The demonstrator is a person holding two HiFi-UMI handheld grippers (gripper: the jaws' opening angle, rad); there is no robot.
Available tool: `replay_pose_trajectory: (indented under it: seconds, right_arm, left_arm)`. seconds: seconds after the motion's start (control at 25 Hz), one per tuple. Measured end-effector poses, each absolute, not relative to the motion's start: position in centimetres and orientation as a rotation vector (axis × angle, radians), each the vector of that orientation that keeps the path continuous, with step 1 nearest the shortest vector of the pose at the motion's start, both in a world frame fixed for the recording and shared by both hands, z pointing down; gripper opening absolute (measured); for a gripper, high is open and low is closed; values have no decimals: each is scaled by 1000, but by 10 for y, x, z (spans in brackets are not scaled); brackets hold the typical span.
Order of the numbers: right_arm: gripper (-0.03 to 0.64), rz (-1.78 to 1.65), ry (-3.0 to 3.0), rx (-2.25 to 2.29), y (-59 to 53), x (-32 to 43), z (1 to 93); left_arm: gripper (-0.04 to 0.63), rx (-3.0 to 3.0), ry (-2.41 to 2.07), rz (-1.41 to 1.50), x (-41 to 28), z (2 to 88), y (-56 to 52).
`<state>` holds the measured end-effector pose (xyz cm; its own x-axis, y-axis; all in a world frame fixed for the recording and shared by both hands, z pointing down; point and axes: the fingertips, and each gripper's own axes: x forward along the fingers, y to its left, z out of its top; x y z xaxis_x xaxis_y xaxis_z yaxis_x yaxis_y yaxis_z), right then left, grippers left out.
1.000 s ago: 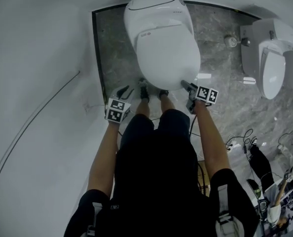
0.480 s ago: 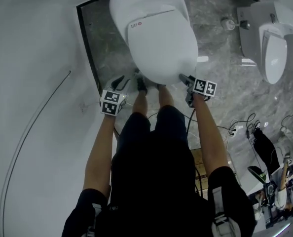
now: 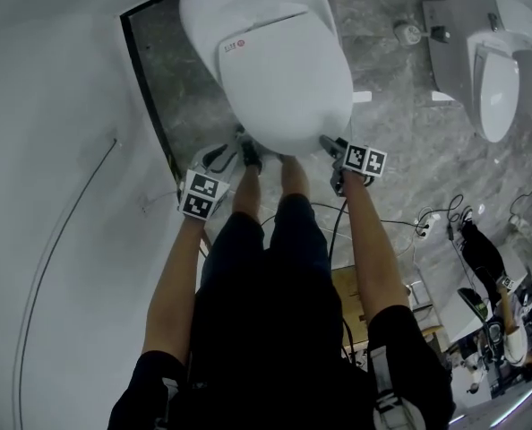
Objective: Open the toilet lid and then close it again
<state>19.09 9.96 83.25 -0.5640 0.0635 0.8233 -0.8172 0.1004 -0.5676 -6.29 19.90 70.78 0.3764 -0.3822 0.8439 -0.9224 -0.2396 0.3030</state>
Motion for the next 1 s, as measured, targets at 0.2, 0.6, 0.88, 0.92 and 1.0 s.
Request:
replay_pose_trajectory:
  seconds: [0.2, 0.6, 0.88, 0.92, 1.0]
  right_arm:
    - [268, 1556, -1635, 791, 102, 195, 849]
    - [268, 1546, -1604, 855, 107, 204, 883]
    - [267, 1518, -1590, 897, 111, 206, 906]
    - [267, 1516, -1590, 898, 112, 206, 908]
    - [267, 1511, -1589, 899, 112, 207, 913]
  left_arm:
    - [123, 1823, -1111, 812, -58, 723, 194]
    - [123, 1836, -1064, 837, -53, 754, 198]
    - [123, 1817, -1053, 850, -56, 771, 215]
    - [123, 1814, -1051, 852, -56, 772, 217]
    - [123, 1810, -1048, 856, -56, 775, 221]
